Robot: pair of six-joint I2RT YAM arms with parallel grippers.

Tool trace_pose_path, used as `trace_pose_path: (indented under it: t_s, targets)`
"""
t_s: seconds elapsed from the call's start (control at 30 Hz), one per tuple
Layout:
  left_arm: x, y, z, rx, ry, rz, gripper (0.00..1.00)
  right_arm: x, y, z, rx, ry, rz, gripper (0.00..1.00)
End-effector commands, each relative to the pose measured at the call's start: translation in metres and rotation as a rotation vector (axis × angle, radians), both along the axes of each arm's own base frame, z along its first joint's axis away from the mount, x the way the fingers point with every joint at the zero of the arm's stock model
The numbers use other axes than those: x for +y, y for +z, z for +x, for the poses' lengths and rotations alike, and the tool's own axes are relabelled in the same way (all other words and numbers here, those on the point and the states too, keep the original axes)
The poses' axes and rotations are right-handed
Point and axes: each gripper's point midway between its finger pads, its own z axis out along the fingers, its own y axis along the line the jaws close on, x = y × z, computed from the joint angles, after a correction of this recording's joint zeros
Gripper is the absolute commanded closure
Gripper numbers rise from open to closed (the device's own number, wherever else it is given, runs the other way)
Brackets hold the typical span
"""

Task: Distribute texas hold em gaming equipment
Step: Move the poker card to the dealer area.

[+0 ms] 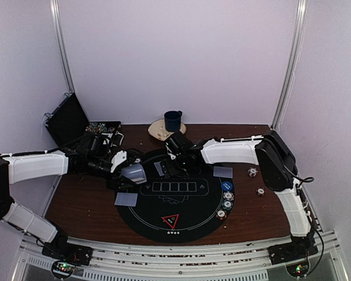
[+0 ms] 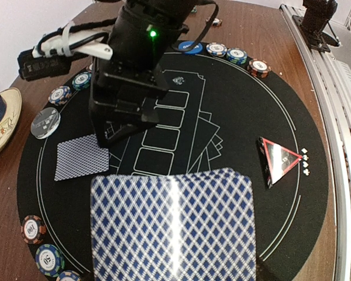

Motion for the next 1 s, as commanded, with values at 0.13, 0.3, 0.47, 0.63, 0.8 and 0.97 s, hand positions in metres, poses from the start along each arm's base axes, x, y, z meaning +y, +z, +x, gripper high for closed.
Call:
trace_pose_path:
  t_s: [0.13,0.3,0.47,0.63,0.8,0.97]
  targets:
    - [-0.005,0.019,0.009,-0.041,-0.006,-0.046,0.97,-0.008,0.000,-0.019,-0.030,0.041,-0.074,0.15]
    - [-0.005,0.018,0.009,-0.039,-0.006,-0.044,0.97,0.000,-0.015,-0.025,-0.040,0.042,-0.138,0.20]
    - [-0.006,0.019,0.008,-0.040,-0.007,-0.045,0.97,0.006,-0.031,-0.022,-0.018,0.013,-0.138,0.29]
    - [-0.005,0.019,0.008,-0.041,-0.008,-0.045,0.97,0.008,-0.045,-0.019,0.010,-0.039,-0.126,0.37]
    - [-0.006,0.018,0.008,-0.037,-0.009,-0.045,0.97,0.011,-0.046,-0.013,0.007,-0.081,-0.102,0.47]
    - [-0.006,0.018,0.008,-0.039,-0.008,-0.045,0.97,0.015,-0.046,-0.008,0.002,-0.098,-0.084,0.51]
